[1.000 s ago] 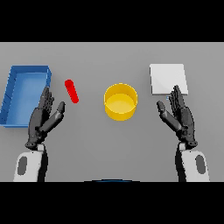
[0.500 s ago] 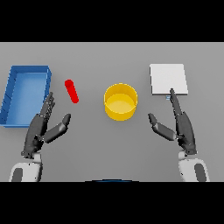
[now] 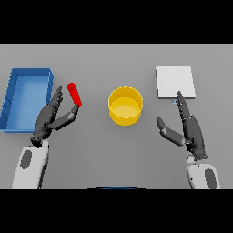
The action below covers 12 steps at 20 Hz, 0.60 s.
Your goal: Pick up the red beaker and tilt it to pour out 1 green nut into yellow bowl. Pick up the yellow bowl and place it on the metallic measuring scale.
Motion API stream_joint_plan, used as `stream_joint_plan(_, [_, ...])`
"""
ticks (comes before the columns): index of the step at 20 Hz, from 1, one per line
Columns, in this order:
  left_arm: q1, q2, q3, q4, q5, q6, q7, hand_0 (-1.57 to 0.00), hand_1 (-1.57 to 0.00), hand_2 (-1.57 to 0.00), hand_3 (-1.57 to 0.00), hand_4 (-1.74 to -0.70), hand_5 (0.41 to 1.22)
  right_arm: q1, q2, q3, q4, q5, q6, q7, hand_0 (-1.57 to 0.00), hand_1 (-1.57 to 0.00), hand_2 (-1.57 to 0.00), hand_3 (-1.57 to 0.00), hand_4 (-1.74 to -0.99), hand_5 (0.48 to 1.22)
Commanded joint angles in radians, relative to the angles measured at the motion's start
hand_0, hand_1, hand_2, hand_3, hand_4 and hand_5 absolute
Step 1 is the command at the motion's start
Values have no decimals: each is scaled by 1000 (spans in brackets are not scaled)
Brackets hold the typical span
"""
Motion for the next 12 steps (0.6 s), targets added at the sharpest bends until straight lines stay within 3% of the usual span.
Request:
stream_joint_plan(1, [-26, -4, 4, 40, -6, 4, -16, 1, 1, 1, 1, -1176, 640, 2, 2, -1, 3, -6, 4, -3, 1, 1, 1, 1, -1225, 627])
stream_joint_plan(7, [-169, -2, 27, 212, -20, -1, -85, 1, 1, 1, 1, -1200, 651, -2, -2, -1, -8, -1, 1, 20, 1, 1, 1, 1, -1222, 627])
stream_joint_plan(12, [-263, -14, 37, 326, -53, 37, -88, 1, 1, 1, 1, -1196, 664, 9, -3, -4, -7, -14, 14, 18, 1, 1, 1, 1, -1233, 634])
